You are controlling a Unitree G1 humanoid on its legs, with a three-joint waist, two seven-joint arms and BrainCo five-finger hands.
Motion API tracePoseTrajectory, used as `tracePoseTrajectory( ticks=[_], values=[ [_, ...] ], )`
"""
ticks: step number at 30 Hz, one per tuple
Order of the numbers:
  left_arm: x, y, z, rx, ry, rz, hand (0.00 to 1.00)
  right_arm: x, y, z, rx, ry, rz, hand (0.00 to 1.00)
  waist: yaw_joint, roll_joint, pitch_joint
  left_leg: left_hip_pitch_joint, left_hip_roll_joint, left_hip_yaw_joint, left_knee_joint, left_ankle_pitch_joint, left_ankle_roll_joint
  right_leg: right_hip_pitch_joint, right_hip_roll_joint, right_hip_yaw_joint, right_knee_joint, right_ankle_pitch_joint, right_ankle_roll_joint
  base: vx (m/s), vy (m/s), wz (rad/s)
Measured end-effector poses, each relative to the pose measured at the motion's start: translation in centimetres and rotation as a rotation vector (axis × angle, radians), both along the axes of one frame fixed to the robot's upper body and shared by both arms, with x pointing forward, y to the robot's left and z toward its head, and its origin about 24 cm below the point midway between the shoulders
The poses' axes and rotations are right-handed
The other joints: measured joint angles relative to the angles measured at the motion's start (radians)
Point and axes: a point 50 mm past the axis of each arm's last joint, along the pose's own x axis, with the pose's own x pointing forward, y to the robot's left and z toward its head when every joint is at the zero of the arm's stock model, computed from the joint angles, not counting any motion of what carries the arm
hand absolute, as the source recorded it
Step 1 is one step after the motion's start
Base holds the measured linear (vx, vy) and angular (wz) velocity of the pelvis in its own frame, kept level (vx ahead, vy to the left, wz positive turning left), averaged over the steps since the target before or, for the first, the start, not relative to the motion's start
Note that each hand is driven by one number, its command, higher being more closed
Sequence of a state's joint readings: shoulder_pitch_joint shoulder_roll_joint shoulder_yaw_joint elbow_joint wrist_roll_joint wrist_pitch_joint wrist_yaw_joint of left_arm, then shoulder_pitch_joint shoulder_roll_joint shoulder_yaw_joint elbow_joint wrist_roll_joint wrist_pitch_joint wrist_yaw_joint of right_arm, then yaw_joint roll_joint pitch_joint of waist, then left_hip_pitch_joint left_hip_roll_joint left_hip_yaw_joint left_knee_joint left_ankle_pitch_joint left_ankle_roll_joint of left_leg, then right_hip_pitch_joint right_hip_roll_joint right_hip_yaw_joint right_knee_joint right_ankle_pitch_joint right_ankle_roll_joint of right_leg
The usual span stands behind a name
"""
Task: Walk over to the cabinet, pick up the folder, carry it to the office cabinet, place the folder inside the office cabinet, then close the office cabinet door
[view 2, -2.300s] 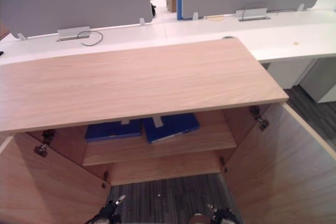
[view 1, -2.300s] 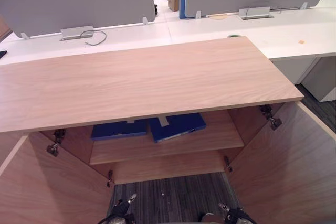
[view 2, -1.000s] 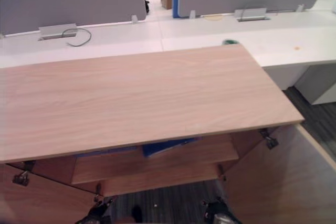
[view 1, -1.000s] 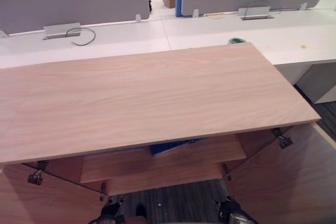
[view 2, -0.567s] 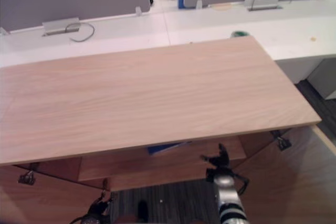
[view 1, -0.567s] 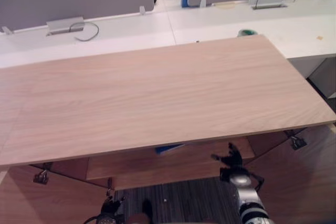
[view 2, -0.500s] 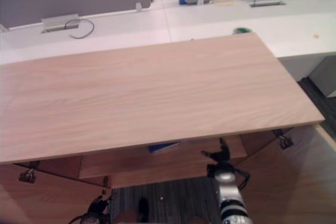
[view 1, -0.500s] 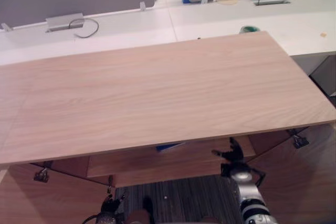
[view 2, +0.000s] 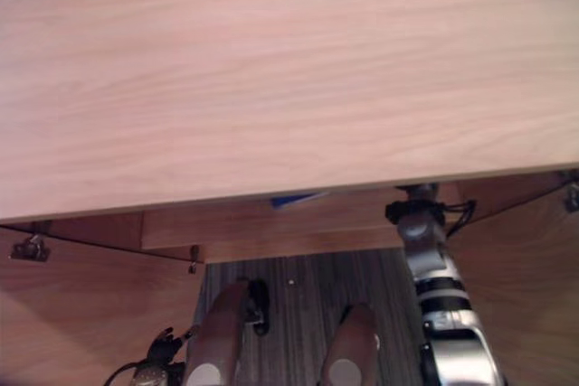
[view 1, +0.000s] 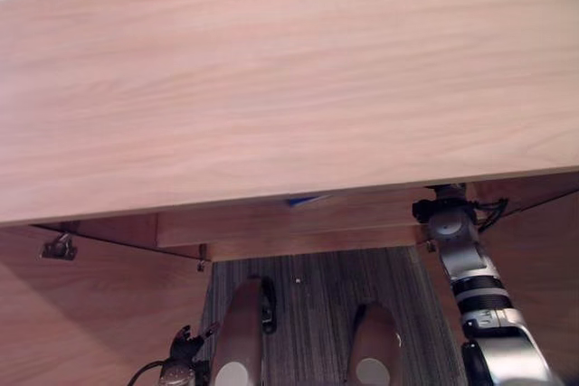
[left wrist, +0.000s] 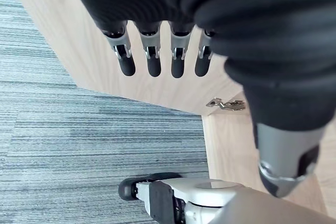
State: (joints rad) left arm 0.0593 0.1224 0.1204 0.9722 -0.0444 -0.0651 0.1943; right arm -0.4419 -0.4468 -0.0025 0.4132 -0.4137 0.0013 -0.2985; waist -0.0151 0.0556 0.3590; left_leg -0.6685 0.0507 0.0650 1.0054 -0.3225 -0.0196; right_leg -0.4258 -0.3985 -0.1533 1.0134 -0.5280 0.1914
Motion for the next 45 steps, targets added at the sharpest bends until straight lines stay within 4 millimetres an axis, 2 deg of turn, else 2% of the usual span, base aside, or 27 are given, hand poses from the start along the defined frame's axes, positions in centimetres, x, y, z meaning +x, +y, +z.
tracePoseTrajectory(
  ticks=[6,12,16,21,24,30,34,38,41,45],
  values=[
    [0.4,0.0,0.1,0.004,-0.009,-0.012,0.00,0.1,-0.7,0.9,-0.090,-0.009,-0.007,0.00,0.008,0.005,0.057,-0.113,-0.010,-0.020,0.122,-0.014,0.004,-0.107,-0.023,0.024,0.163,-0.061,0.002,-0.11,0.020,0.14],
    [0.5,0.0,0.2,0.010,-0.010,-0.035,0.00,-0.1,0.6,-0.2,-0.282,0.061,0.073,0.00,0.019,0.008,0.071,-0.207,0.007,-0.011,0.173,-0.007,-0.005,-0.220,-0.025,0.051,0.260,-0.081,-0.010,-0.07,0.015,0.01],
    [1.8,-0.3,0.6,0.011,-0.044,-0.061,0.00,-0.1,1.0,-0.3,-0.391,0.080,0.119,0.00,0.041,0.009,0.075,-0.290,0.035,0.001,0.198,0.011,-0.003,-0.307,-0.025,0.052,0.311,-0.090,-0.022,-0.02,-0.008,0.05],
    [3.6,-0.5,1.5,0.006,-0.119,-0.064,0.00,0.1,1.6,1.9,-0.478,0.000,0.144,0.00,0.058,0.009,0.093,-0.360,0.043,0.000,0.228,0.019,-0.008,-0.380,-0.029,0.059,0.364,-0.103,-0.032,0.00,-0.011,0.03],
    [4.4,-0.6,1.8,-0.006,-0.142,-0.053,0.00,0.5,2.3,2.5,-0.505,-0.023,0.164,0.00,0.059,0.009,0.094,-0.383,0.068,0.009,0.235,0.027,-0.009,-0.402,-0.029,0.054,0.380,-0.107,-0.038,0.00,-0.037,0.04],
    [4.4,-0.4,1.8,-0.005,-0.144,-0.048,0.00,1.1,2.6,3.7,-0.519,-0.064,0.162,0.00,0.060,0.007,0.096,-0.422,0.084,0.010,0.228,0.047,-0.013,-0.447,-0.027,0.048,0.395,-0.111,-0.035,-0.02,-0.030,0.01],
    [4.5,-0.3,1.9,-0.010,-0.148,-0.039,0.00,2.3,2.8,5.2,-0.550,-0.080,0.160,0.00,0.060,0.006,0.096,-0.443,0.087,0.014,0.195,0.081,-0.017,-0.470,-0.037,0.031,0.395,-0.110,-0.036,-0.03,-0.044,0.13],
    [4.8,-0.4,2.0,-0.019,-0.157,-0.038,0.00,4.1,2.8,7.5,-0.564,-0.082,0.143,0.00,0.077,0.006,0.096,-0.467,0.096,0.025,0.158,0.117,-0.021,-0.494,-0.048,0.009,0.395,-0.110,-0.036,-0.03,-0.061,0.18],
    [5.0,-0.5,2.0,-0.024,-0.161,-0.039,0.00,4.8,2.9,8.4,-0.551,-0.081,0.138,0.00,0.087,0.007,0.097,-0.470,0.095,0.023,0.150,0.140,-0.027,-0.491,-0.055,-0.005,0.394,-0.111,-0.038,0.01,-0.049,0.11],
    [5.0,-0.6,2.0,-0.026,-0.161,-0.041,0.00,5.2,2.8,8.4,-0.550,-0.065,0.131,0.00,0.089,0.007,0.096,-0.465,0.093,0.018,0.143,0.145,-0.028,-0.479,-0.057,-0.011,0.389,-0.111,-0.038,0.01,-0.020,0.05]
  ],
)
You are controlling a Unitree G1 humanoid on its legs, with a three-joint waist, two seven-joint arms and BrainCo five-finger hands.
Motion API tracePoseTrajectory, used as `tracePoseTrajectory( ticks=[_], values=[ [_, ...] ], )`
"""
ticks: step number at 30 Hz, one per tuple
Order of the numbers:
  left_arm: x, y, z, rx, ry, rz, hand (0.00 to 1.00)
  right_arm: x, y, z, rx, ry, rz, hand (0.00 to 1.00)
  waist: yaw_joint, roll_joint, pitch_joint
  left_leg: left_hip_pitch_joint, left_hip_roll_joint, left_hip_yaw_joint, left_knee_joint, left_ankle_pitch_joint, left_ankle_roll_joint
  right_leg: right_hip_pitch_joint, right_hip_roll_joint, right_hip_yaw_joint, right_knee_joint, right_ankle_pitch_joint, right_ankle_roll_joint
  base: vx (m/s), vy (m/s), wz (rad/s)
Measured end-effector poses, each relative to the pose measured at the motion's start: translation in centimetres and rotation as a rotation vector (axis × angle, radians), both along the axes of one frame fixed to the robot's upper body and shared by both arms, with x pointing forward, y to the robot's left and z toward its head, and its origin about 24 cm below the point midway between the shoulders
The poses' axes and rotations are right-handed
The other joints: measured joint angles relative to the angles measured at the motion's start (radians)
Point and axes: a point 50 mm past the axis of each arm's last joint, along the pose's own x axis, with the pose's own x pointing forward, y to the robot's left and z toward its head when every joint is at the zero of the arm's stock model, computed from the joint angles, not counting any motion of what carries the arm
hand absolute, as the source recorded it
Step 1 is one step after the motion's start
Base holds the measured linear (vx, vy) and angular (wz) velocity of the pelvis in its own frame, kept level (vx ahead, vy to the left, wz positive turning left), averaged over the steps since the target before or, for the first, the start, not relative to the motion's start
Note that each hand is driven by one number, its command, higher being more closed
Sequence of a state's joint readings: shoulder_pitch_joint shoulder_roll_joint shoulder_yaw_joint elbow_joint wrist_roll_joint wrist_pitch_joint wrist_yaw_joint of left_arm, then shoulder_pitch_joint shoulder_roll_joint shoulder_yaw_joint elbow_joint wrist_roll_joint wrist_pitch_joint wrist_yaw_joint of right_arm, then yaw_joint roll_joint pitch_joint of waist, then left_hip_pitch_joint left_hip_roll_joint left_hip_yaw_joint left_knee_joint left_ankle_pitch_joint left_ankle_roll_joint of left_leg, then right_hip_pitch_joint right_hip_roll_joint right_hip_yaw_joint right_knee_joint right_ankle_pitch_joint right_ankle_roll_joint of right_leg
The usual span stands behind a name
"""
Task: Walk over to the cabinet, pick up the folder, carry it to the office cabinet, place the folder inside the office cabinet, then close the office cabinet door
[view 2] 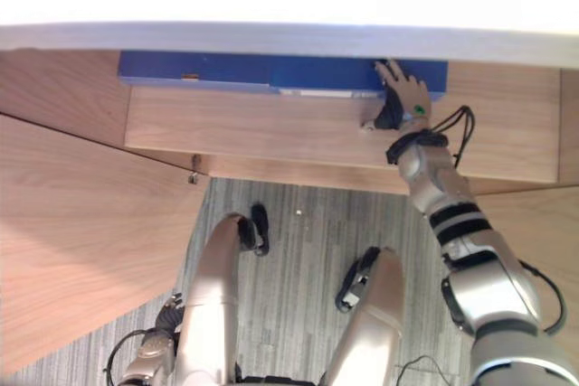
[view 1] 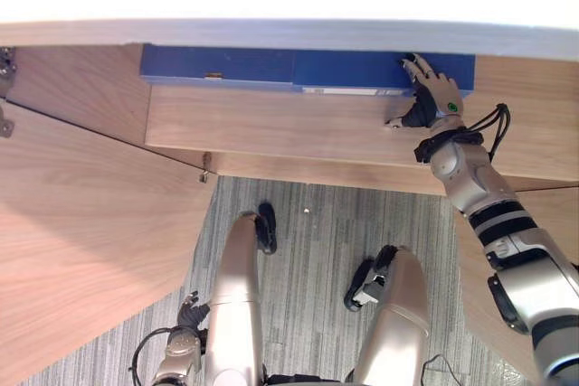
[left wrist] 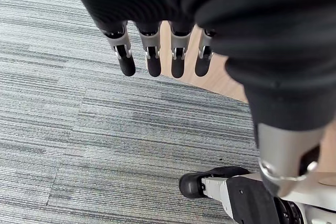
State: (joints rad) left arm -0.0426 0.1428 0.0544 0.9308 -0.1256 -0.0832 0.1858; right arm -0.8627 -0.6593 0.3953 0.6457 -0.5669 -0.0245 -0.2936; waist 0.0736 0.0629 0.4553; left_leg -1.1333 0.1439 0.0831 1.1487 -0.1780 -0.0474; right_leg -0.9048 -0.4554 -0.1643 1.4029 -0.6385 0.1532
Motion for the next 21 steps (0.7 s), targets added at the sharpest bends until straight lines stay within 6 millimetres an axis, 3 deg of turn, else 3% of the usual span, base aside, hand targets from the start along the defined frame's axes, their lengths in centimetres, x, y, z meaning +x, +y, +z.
tracePoseTrajectory(
  ticks=[8,11,17,21],
  values=[
    [0.8,0.0,0.5,-0.016,-0.034,-0.005,0.00,0.4,-0.9,-2.2,0.014,0.108,-0.066,0.00,0.021,0.000,-0.001,0.115,-0.002,0.008,-0.139,0.058,-0.003,0.121,0.002,-0.062,-0.117,0.039,-0.018,0.01,-0.034,0.08],
    [1.4,0.0,1.0,-0.013,-0.069,-0.009,0.00,0.6,-0.6,-3.6,0.010,0.187,-0.072,0.00,0.023,-0.001,-0.001,0.208,-0.003,0.015,-0.242,0.091,0.000,0.210,0.017,-0.095,-0.223,0.084,-0.045,0.07,-0.004,0.00],
    [1.4,0.0,1.1,-0.026,-0.074,-0.020,0.00,0.4,0.5,-7.6,-0.043,0.386,-0.066,0.00,0.024,-0.004,-0.004,0.427,0.000,0.041,-0.470,0.156,-0.011,0.410,0.070,-0.139,-0.456,0.173,-0.046,0.06,-0.002,-0.08],
    [1.0,0.0,0.9,-0.042,-0.065,-0.025,0.00,0.4,1.4,-9.0,-0.023,0.460,-0.062,0.00,0.020,-0.009,-0.007,0.540,0.003,0.048,-0.568,0.184,-0.020,0.518,0.095,-0.162,-0.554,0.203,-0.050,0.06,-0.050,-0.07]
  ],
)
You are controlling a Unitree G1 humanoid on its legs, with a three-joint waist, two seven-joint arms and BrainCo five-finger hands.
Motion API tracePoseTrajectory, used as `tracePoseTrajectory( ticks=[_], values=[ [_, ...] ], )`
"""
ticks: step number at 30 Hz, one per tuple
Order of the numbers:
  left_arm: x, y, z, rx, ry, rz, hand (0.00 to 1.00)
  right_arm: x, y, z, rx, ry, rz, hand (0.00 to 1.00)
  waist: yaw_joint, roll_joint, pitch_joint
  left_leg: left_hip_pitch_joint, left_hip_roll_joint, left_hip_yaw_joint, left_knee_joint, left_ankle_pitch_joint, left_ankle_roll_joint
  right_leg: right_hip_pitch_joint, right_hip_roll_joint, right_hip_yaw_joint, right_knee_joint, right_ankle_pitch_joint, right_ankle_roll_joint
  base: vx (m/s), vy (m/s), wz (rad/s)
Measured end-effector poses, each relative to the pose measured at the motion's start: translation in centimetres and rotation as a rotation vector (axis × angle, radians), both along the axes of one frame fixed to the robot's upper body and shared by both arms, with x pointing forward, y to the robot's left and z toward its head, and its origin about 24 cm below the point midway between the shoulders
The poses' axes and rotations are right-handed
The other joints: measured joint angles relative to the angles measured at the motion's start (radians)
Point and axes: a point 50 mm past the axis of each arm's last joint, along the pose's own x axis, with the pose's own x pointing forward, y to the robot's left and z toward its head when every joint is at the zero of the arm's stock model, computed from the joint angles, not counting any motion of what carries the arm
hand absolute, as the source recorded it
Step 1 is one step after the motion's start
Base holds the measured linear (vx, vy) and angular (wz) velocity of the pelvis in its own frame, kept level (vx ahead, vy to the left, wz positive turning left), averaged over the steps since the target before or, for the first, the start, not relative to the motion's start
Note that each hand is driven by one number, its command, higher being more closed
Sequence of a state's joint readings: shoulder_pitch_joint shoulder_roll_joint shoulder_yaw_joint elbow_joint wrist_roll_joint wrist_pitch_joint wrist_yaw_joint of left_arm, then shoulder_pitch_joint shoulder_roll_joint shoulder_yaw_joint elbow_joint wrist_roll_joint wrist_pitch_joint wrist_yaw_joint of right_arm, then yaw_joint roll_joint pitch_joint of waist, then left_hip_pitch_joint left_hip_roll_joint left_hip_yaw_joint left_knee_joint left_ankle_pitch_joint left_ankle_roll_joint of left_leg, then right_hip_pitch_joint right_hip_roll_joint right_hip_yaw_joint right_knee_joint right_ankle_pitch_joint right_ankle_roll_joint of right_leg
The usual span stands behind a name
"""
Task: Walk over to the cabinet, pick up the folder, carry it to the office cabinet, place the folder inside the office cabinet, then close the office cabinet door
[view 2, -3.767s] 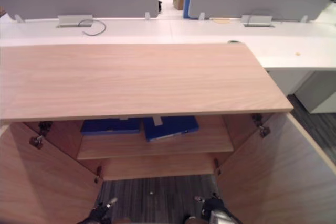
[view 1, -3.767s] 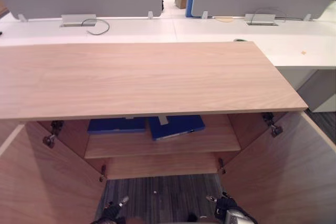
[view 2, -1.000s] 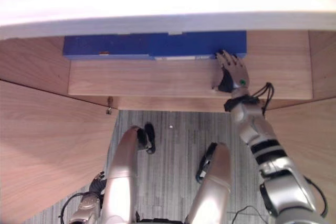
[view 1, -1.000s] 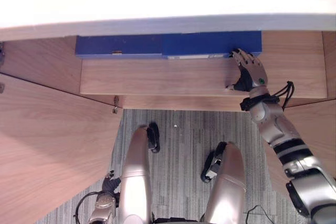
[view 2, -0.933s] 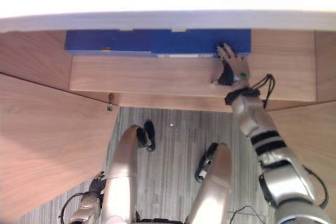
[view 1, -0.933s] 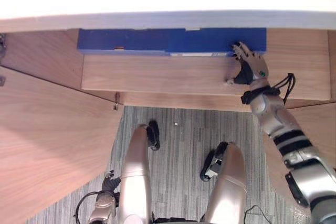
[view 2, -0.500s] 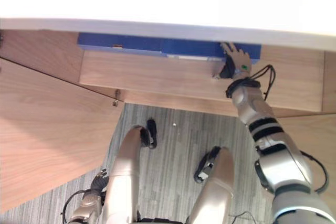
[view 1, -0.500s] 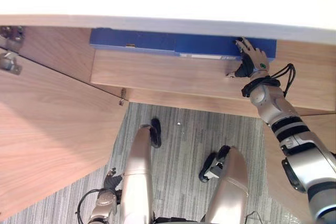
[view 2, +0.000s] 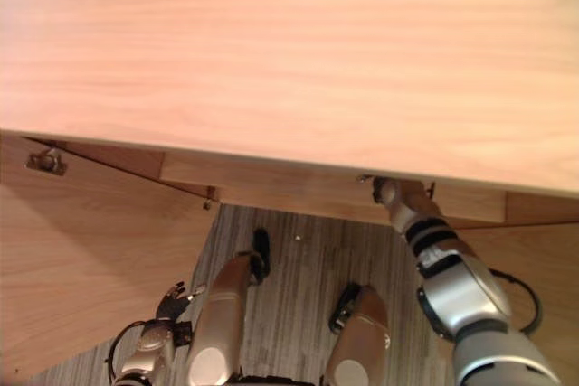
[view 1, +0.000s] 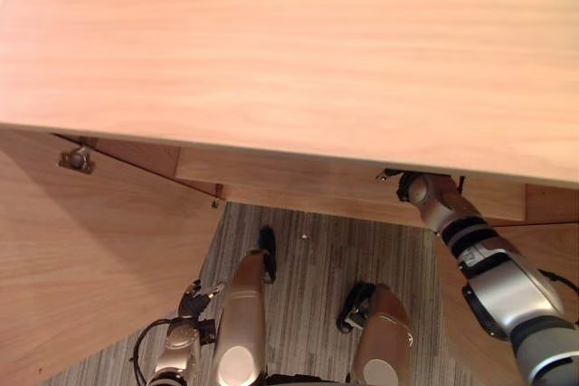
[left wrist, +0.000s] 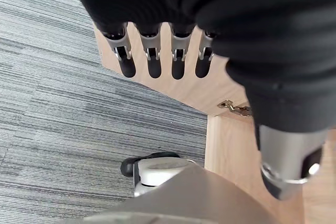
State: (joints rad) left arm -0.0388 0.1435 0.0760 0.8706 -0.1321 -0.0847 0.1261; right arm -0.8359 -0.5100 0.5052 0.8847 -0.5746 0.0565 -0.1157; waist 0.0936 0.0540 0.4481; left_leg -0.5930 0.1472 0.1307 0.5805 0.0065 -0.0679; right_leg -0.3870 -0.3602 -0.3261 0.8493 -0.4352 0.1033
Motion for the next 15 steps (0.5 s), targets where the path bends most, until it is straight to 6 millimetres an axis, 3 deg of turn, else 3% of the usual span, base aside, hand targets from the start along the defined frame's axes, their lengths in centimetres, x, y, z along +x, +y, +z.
tracePoseTrajectory(
  ticks=[5,11,15],
  values=[
    [-2.1,0.6,-0.8,-0.011,0.049,0.027,0.00,0.0,2.9,-0.5,0.062,0.003,0.060,0.00,-0.002,-0.033,-0.033,0.126,0.017,0.018,-0.086,0.015,-0.018,0.109,0.036,-0.004,-0.084,0.017,-0.006,0.06,-0.066,-0.12],
    [-2.7,0.7,-1.2,-0.019,0.076,0.024,0.00,-0.3,4.9,-0.8,0.149,-0.018,0.090,0.00,-0.001,-0.042,-0.076,0.176,0.017,0.013,-0.108,0.015,-0.020,0.173,0.045,-0.022,-0.122,0.019,-0.005,0.04,-0.004,0.04],
    [-3.7,0.6,-1.9,-0.027,0.129,0.021,0.00,-1.4,5.8,-3.2,0.176,0.053,0.104,0.00,0.001,-0.045,-0.109,0.215,0.012,0.011,-0.125,0.013,-0.021,0.220,0.050,-0.027,-0.155,0.025,0.003,0.04,0.030,0.02]
  ],
)
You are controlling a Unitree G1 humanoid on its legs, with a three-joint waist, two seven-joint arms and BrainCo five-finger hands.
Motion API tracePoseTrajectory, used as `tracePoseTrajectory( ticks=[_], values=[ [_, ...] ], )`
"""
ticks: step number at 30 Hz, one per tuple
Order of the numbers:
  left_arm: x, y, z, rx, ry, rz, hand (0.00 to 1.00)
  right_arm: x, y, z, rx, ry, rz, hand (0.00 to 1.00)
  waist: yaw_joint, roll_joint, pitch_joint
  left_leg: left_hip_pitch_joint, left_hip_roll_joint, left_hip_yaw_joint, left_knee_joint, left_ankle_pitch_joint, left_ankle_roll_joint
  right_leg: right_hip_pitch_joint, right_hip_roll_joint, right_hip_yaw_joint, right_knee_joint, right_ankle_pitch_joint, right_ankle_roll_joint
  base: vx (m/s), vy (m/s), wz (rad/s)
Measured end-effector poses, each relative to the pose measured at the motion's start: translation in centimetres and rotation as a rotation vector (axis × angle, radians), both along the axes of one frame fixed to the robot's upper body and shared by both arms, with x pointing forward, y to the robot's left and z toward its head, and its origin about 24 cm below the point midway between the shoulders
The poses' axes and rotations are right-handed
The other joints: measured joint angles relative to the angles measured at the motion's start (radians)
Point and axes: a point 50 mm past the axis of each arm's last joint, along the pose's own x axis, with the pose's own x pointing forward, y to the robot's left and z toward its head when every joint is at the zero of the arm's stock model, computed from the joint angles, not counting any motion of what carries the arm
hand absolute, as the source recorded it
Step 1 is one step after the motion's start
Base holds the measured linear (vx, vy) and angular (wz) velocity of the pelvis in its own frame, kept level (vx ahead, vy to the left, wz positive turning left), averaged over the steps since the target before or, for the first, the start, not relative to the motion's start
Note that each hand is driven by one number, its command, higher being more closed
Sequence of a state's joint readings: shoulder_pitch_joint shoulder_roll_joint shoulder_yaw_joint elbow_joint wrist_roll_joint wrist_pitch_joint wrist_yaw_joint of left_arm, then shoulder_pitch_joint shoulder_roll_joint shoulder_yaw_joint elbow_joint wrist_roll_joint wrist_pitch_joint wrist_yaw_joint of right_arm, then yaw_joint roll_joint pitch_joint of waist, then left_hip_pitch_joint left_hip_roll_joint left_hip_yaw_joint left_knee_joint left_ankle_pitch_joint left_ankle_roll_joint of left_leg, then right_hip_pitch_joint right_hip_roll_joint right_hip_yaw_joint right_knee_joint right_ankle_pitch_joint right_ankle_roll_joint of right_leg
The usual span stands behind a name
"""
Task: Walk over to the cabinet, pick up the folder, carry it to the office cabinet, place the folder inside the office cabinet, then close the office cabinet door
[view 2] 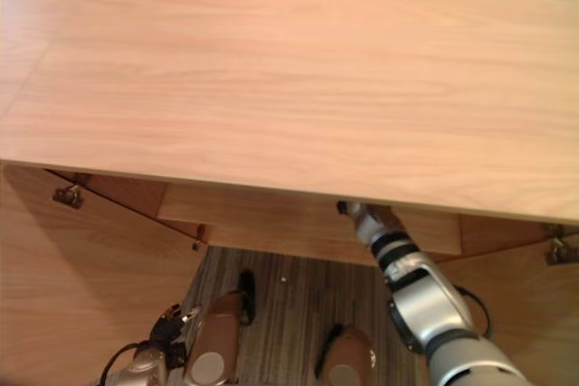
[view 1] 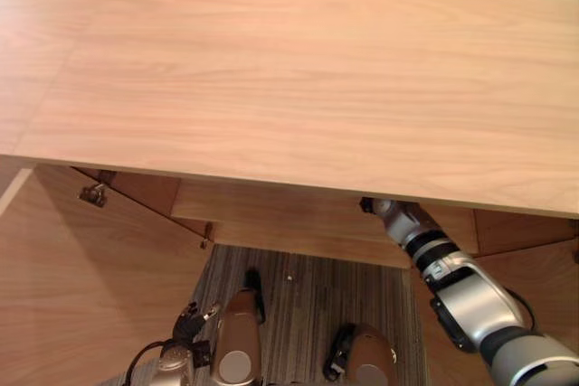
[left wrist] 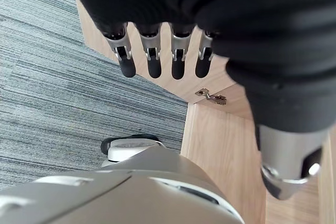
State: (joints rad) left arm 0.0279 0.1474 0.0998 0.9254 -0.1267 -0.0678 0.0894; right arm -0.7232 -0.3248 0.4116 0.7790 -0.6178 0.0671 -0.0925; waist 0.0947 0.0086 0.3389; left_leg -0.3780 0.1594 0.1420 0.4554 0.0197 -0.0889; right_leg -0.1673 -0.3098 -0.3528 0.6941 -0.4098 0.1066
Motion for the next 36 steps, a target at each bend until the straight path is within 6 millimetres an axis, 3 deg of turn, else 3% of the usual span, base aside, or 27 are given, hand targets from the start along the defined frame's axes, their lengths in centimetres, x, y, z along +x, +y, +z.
tracePoseTrajectory(
  ticks=[4,9,14,18,22,24,25,26,27,29,32,36],
  values=[
    [-2.0,0.1,-1.0,-0.009,0.087,0.007,0.00,-1.6,-0.8,-3.4,0.000,0.106,-0.036,0.00,-0.004,0.000,-0.061,0.020,0.002,-0.018,-0.028,0.002,-0.003,0.043,0.033,-0.013,-0.082,0.036,0.001,0.04,0.033,-0.01],
    [-3.4,0.1,-1.6,-0.013,0.141,0.014,0.00,-3.6,-2.7,-7.2,-0.024,0.245,-0.103,0.00,-0.021,0.004,-0.095,0.087,-0.001,-0.020,-0.123,0.038,-0.004,0.117,0.067,-0.029,-0.222,0.101,0.005,0.05,0.043,0.00],
    [-3.5,-0.3,-1.7,-0.021,0.146,0.008,0.00,-5.4,-3.9,-9.4,-0.033,0.313,-0.143,0.00,-0.028,0.027,-0.132,0.137,0.005,-0.021,-0.196,0.071,-0.006,0.176,0.111,-0.032,-0.340,0.162,0.002,0.06,0.019,-0.05],
    [-3.3,-0.6,-1.7,-0.011,0.152,-0.020,0.00,-7.7,-4.2,-11.5,-0.026,0.371,-0.141,0.00,-0.046,0.045,-0.142,0.143,0.025,-0.036,-0.136,0.041,-0.011,0.212,0.134,-0.020,-0.367,0.181,-0.002,0.00,0.028,-0.12],
    [-3.2,-1.0,-1.8,0.013,0.164,-0.051,0.00,-11.2,-4.8,-13.4,0.135,0.407,-0.228,0.00,-0.071,0.056,-0.150,0.136,0.036,-0.039,-0.114,0.028,-0.014,0.197,0.135,0.003,-0.368,0.200,-0.008,-0.06,0.065,-0.20],
    [-3.8,-1.2,-2.0,0.013,0.190,-0.040,0.00,-12.3,-4.9,-13.8,0.222,0.400,-0.281,0.00,-0.073,0.060,-0.148,0.115,0.037,-0.054,0.037,-0.064,-0.005,0.182,0.130,0.037,-0.362,0.213,-0.005,-0.06,0.174,-0.63],
    [-4.7,-1.4,-2.3,0.015,0.218,-0.038,0.00,-14.0,-5.0,-14.4,0.272,0.411,-0.318,0.00,-0.076,0.071,-0.158,0.113,0.037,-0.066,0.185,-0.160,-0.002,0.182,0.134,0.074,-0.363,0.220,0.004,-0.02,0.190,-0.76],
    [-5.2,-1.8,-2.5,0.018,0.236,-0.053,0.00,-15.7,-5.3,-15.1,0.310,0.423,-0.363,0.00,-0.094,0.093,-0.177,0.126,0.040,-0.078,0.169,-0.210,-0.026,0.176,0.153,0.097,-0.367,0.224,0.009,-0.01,0.184,-0.61],
    [-5.2,-1.8,-2.5,0.023,0.238,-0.057,0.00,-16.4,-5.5,-15.5,0.325,0.435,-0.388,0.00,-0.106,0.100,-0.192,0.138,0.034,-0.083,0.132,-0.231,-0.027,0.162,0.157,0.113,-0.371,0.224,0.010,-0.03,0.144,-0.40],
    [-4.2,-1.2,-2.1,0.061,0.219,-0.096,0.00,-18.5,-5.1,-16.8,0.424,0.477,-0.484,0.00,-0.125,0.059,-0.202,0.134,-0.007,-0.050,0.030,-0.179,-0.010,0.115,0.145,0.190,-0.438,0.271,0.017,-0.10,0.135,-0.29],
    [-3.0,-1.8,-1.9,0.080,0.195,-0.160,0.00,-19.7,-4.8,-17.5,0.538,0.487,-0.595,0.00,-0.146,0.052,-0.200,0.141,-0.038,-0.030,-0.039,-0.136,0.008,0.113,0.127,0.211,-0.510,0.328,0.024,-0.09,0.091,-0.11],
    [-1.8,-2.6,-1.6,0.092,0.161,-0.218,0.00,-20.2,-4.2,-18.4,0.646,0.497,-0.702,0.00,-0.146,0.028,-0.194,0.177,-0.064,0.015,-0.148,-0.082,0.026,0.086,0.112,0.257,-0.544,0.366,0.024,-0.05,0.026,-0.26]
  ],
)
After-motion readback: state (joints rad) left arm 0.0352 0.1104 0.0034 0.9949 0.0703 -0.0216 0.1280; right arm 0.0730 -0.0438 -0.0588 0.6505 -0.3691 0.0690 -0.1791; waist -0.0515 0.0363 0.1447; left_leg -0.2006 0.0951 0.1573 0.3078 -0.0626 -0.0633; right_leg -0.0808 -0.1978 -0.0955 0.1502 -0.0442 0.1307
